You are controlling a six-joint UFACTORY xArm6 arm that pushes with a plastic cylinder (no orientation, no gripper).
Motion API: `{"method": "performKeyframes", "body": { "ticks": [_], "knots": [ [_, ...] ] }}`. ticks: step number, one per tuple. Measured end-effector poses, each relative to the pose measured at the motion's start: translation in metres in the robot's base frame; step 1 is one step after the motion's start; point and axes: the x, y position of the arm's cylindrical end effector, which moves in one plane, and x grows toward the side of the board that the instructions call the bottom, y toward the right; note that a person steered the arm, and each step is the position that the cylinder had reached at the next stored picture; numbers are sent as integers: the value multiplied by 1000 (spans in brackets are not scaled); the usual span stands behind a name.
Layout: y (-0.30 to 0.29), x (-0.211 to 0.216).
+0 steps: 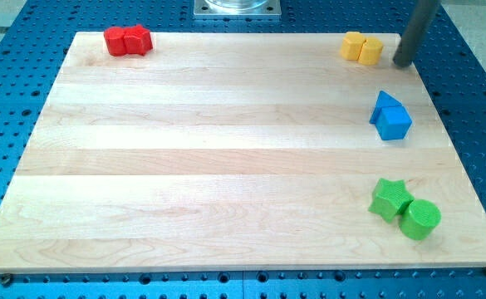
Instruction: Move both the yellow blocks diagonally to the bottom right side of the red star
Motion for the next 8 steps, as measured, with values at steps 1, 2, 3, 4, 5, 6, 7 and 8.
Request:
{"method": "performKeyframes", "body": {
  "ticks": [1,2,3,4,5,6,7,8],
  "knots": [
    [-11,-23],
    [-89,-16],
    [-184,26],
    [-130,-3],
    [-85,0],
    [-102,47],
    [-213,60],
    [-157,57]
  ]
}}
